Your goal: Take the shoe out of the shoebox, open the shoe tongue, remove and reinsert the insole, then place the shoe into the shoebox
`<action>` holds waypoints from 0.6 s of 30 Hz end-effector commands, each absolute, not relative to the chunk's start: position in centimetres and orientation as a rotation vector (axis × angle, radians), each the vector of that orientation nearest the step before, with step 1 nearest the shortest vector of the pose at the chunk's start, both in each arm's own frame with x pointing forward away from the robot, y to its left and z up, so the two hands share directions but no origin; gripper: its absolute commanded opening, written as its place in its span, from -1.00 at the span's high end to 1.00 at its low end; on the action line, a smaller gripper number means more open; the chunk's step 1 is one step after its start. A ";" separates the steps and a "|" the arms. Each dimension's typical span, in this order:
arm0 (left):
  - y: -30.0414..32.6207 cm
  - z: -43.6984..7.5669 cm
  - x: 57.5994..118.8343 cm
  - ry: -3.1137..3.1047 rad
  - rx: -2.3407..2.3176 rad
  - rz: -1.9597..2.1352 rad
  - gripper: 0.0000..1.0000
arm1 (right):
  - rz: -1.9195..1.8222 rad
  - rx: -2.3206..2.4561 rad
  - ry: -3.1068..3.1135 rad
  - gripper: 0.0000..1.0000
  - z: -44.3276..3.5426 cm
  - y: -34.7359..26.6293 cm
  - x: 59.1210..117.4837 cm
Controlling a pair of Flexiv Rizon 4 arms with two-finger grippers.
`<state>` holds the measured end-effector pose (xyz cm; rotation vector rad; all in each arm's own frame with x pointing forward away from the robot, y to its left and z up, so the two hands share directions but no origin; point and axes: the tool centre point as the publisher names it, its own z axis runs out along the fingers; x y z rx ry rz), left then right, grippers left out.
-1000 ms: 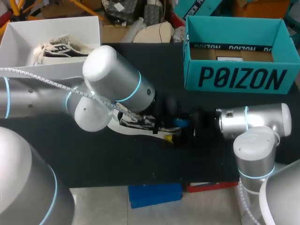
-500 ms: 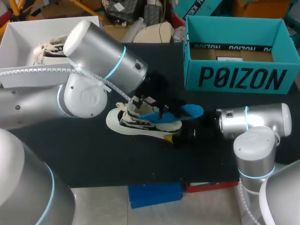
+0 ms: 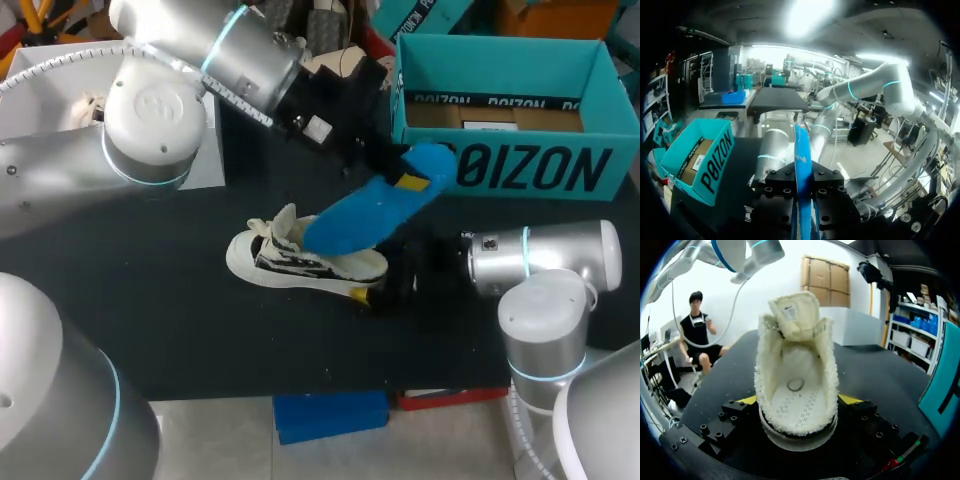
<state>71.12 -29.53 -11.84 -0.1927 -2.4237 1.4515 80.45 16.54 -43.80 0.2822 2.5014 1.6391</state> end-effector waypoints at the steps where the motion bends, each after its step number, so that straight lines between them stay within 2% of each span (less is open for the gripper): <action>1: -26.9 -10.9 71.6 -2.286 -0.134 1.473 1.00 | 1.639 0.285 2.501 1.00 -44.0 16.6 80.4; 14: -26.9 -10.9 71.6 -2.286 -0.134 1.473 1.00 | 1.639 0.285 2.501 1.00 -44.0 16.6 80.4; 18: -26.0 -10.2 70.2 -2.103 0.064 1.657 1.00 | 1.639 0.285 2.501 1.00 -44.0 16.6 80.4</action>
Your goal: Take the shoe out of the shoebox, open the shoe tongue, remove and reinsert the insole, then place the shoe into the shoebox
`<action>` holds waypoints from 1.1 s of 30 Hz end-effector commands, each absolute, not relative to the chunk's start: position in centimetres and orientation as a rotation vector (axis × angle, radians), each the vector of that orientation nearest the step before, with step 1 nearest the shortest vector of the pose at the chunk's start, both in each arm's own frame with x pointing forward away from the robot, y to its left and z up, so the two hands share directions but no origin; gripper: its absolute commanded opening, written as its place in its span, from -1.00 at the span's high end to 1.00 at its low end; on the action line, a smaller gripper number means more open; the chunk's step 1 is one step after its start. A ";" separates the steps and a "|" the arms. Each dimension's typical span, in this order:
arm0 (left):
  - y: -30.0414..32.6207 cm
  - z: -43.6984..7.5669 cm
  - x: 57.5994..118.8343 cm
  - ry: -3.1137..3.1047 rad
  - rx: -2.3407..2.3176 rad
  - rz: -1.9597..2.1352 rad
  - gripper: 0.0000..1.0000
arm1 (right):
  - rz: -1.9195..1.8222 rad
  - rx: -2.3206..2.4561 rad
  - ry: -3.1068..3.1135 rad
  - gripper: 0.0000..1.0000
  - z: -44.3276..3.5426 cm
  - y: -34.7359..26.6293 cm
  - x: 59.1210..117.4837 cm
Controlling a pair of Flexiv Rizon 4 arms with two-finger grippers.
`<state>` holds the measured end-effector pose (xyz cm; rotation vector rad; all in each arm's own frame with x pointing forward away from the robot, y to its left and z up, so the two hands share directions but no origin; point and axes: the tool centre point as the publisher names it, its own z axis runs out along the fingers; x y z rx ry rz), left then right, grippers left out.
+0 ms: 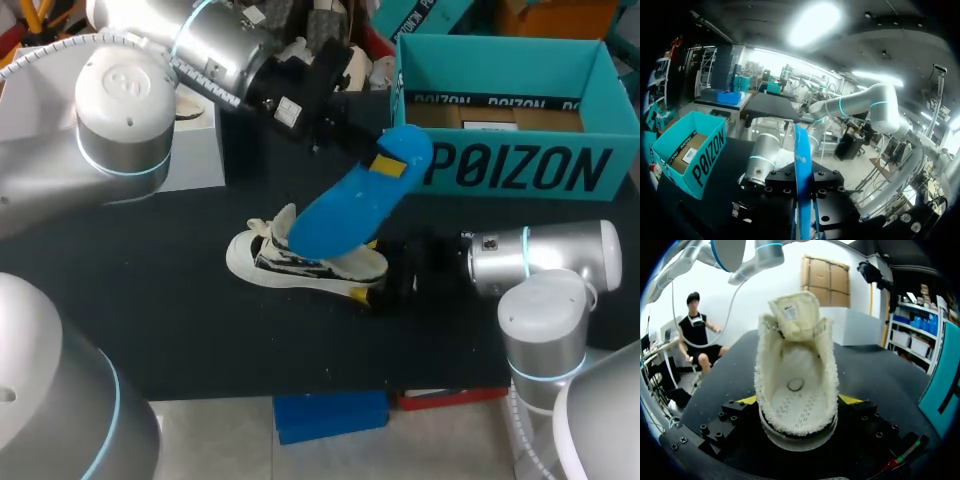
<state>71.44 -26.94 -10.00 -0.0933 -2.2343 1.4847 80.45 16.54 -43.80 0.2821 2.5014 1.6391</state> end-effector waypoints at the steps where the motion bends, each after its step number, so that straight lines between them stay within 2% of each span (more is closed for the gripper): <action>1: -25.9 -9.8 69.9 -2.087 0.084 1.698 1.00 | 1.639 0.285 2.501 1.00 -44.0 16.6 80.4; 17: -22.1 -2.8 68.7 -1.969 0.358 2.061 1.00 | 1.639 0.285 2.501 1.00 -44.0 16.6 80.4; 26: -21.4 0.9 66.3 -1.858 0.387 2.027 1.00 | 1.639 0.285 2.501 1.00 -44.0 16.6 80.4; 33: -21.4 0.9 66.3 -1.858 0.387 2.027 1.00 | 1.639 0.285 2.501 1.00 -44.0 16.6 80.4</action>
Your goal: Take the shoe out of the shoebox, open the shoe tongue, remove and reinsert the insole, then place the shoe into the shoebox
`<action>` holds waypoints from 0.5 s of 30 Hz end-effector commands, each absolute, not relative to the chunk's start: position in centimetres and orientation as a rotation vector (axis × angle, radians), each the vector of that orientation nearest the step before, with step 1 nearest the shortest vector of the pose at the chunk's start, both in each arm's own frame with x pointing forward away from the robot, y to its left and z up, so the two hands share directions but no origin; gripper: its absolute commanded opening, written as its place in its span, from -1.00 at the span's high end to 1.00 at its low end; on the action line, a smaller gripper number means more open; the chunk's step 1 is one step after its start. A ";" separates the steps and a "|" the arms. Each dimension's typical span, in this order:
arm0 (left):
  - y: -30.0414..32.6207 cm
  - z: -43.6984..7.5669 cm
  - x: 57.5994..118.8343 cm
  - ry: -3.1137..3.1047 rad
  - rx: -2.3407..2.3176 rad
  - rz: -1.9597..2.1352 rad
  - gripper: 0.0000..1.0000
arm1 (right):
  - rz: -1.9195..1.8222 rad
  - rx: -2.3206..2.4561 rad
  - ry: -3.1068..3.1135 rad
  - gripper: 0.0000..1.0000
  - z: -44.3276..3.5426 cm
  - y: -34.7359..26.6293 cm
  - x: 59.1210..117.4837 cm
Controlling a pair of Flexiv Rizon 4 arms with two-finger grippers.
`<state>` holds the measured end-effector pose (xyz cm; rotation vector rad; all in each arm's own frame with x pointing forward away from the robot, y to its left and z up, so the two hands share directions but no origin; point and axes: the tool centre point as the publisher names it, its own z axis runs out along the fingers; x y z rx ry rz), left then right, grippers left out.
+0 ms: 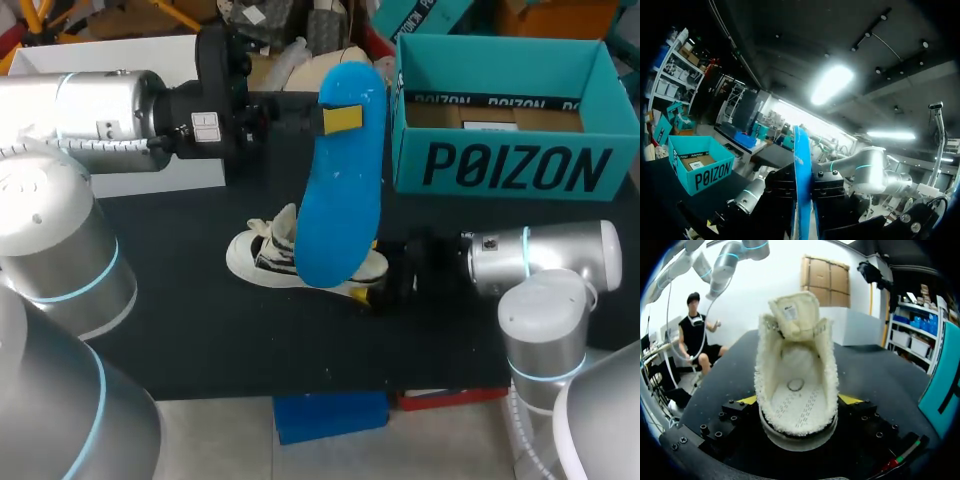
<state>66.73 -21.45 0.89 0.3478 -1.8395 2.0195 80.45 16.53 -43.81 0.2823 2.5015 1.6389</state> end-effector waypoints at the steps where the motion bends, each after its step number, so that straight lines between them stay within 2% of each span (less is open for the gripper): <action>1: -21.4 0.9 66.3 -1.858 0.387 2.027 1.00 | 1.639 0.285 2.501 1.00 -44.0 16.6 80.4; 9: -21.6 1.2 66.0 -1.836 0.388 2.026 1.00 | 1.639 0.285 2.501 1.00 -44.0 16.6 80.4; 15: -22.0 4.1 66.0 -1.853 0.355 2.032 1.00 | 1.639 0.285 2.501 1.00 -44.0 16.6 80.4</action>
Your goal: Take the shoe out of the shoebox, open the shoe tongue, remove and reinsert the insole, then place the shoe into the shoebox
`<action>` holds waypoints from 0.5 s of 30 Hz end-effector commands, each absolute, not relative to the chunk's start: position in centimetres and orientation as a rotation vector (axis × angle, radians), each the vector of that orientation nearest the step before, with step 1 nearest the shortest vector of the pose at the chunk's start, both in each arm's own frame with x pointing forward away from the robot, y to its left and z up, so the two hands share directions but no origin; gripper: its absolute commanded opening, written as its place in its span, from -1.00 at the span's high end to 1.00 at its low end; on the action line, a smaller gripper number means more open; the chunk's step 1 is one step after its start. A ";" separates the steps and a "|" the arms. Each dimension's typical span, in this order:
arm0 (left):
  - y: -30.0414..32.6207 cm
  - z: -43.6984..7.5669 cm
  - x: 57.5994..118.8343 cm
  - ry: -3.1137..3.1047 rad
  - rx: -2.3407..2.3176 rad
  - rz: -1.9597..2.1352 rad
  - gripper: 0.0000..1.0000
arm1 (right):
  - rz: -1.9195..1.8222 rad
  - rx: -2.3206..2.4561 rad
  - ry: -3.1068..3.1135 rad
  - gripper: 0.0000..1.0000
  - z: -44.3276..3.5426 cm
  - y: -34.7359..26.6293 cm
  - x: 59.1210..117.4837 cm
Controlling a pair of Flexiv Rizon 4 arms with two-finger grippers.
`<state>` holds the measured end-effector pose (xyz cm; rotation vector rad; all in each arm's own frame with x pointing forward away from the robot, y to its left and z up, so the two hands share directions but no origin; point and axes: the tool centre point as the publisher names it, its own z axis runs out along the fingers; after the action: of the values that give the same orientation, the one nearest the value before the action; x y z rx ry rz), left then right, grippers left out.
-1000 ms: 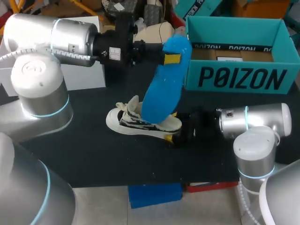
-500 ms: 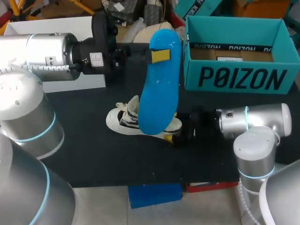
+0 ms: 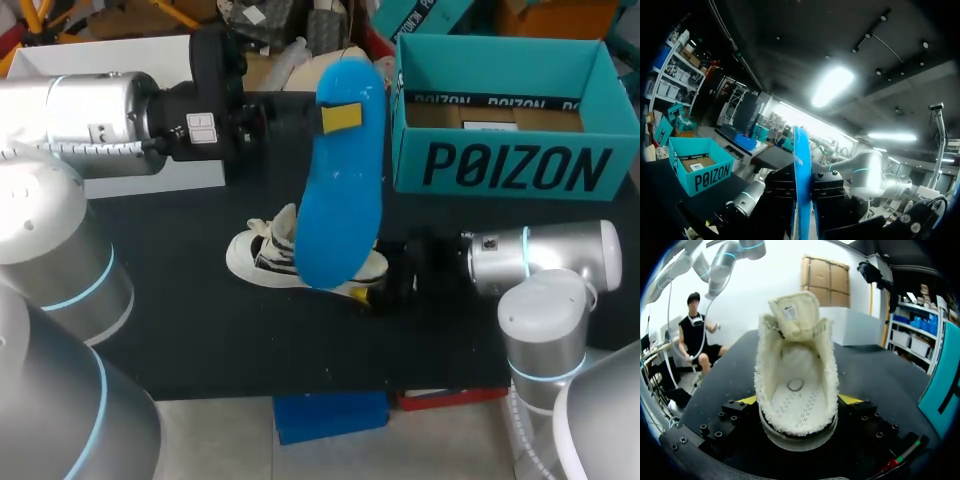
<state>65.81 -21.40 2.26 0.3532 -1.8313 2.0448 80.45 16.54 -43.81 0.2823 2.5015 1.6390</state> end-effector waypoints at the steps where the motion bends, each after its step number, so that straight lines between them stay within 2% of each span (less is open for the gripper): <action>1: -22.1 4.7 65.9 -1.854 0.353 2.030 1.00 | 1.639 0.285 2.501 1.00 -44.0 16.6 80.4; 15: -23.4 9.6 64.1 -1.829 0.286 2.043 1.00 | 1.639 0.285 2.501 1.00 -44.0 16.6 80.4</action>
<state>64.28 -22.57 8.73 0.2773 -1.8258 2.0396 80.45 16.53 -43.81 0.2823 2.5015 1.6389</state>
